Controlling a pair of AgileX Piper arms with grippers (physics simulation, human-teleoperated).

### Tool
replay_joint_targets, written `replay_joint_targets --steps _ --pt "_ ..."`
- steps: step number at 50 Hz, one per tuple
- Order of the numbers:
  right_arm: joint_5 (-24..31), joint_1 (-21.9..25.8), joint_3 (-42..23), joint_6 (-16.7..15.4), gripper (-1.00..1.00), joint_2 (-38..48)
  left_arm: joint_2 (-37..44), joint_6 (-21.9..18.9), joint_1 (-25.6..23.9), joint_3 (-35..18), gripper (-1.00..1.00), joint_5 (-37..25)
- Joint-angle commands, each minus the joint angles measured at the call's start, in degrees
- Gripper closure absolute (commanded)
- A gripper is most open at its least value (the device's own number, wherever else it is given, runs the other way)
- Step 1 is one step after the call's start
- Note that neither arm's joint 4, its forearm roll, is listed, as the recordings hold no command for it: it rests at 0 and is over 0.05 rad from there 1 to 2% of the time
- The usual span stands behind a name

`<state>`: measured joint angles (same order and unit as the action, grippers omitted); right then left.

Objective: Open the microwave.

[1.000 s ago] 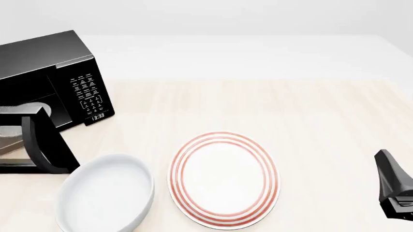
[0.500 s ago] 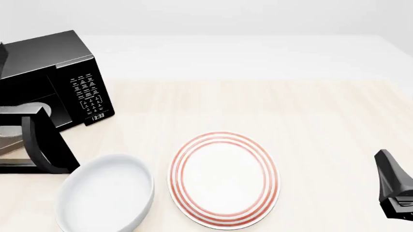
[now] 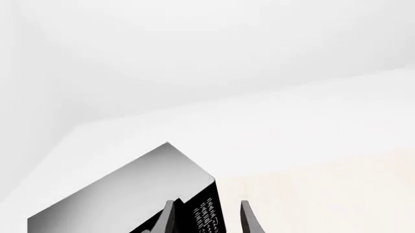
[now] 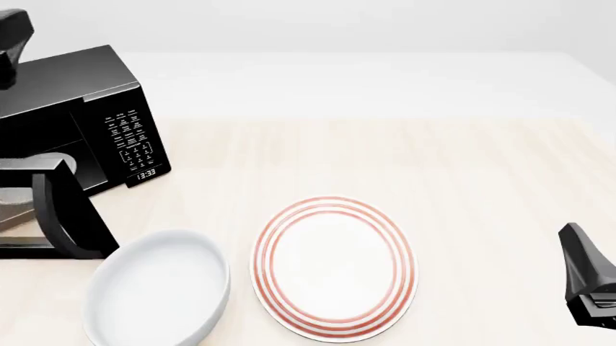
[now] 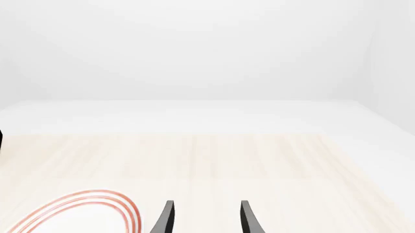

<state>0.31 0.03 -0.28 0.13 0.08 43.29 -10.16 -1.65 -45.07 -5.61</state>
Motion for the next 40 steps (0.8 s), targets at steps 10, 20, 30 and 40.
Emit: replay_joint_targets --steps 10,20,30,40 --pt "-0.01 0.0 0.0 0.01 -1.0 0.0 8.73 -0.59 -0.12 -8.83 -1.0 -8.79" --pt "0.0 0.0 0.0 0.0 -1.0 0.0 11.31 3.75 -0.46 -11.14 -1.0 -11.98" --pt "0.0 0.0 0.0 0.0 -1.0 0.0 12.87 5.24 -0.41 -11.23 -1.0 -13.55" --pt "0.0 0.01 0.0 0.01 -1.0 0.0 15.57 5.49 -0.22 -11.53 -1.0 -14.76"
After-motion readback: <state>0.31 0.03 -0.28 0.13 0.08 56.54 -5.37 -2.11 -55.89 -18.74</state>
